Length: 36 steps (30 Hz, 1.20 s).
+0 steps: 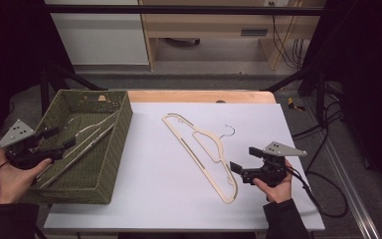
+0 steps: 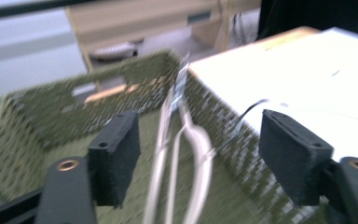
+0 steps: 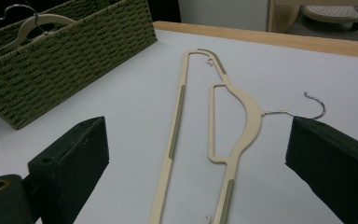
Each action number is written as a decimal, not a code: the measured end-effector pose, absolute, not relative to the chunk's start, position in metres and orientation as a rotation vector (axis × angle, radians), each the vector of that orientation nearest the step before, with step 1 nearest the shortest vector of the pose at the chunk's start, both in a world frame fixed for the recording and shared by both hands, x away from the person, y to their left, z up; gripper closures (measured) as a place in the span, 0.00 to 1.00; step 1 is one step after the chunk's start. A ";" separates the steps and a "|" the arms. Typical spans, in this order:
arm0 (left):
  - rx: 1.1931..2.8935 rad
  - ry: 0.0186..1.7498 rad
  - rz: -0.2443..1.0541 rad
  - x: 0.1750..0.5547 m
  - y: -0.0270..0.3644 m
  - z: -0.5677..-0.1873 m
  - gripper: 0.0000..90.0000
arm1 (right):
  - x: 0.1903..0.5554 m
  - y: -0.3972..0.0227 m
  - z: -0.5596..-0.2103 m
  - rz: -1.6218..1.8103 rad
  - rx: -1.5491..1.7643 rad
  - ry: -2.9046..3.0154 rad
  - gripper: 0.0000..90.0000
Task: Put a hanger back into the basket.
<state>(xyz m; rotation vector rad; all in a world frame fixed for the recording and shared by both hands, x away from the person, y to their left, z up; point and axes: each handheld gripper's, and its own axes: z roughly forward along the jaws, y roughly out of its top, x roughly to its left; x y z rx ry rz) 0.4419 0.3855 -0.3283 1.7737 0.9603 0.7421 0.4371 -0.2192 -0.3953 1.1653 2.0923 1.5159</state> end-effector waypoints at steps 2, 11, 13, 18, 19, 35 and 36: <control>1.760 0.928 0.734 0.437 0.376 -0.324 0.29 | 0.438 -0.219 -0.396 1.508 1.168 2.095 0.08; 1.680 0.802 0.624 0.425 0.319 -0.319 0.18 | 0.441 -0.216 -0.400 1.484 1.183 2.134 0.09; 1.686 0.783 0.605 0.423 0.304 -0.322 0.17 | 0.441 -0.216 -0.400 1.476 1.184 2.136 0.09; 1.701 0.756 0.552 0.424 0.269 -0.333 0.16 | 0.442 -0.217 -0.401 1.448 1.208 2.125 0.10; 1.701 0.756 0.552 0.424 0.269 -0.333 0.15 | 0.442 -0.217 -0.401 1.448 1.208 2.125 0.10; 1.803 0.685 0.424 0.432 0.200 -0.374 0.15 | 0.454 -0.207 -0.424 1.265 1.292 2.212 0.19; 1.812 0.693 0.412 0.433 0.200 -0.378 0.15 | 0.454 -0.205 -0.425 1.269 1.293 2.209 0.19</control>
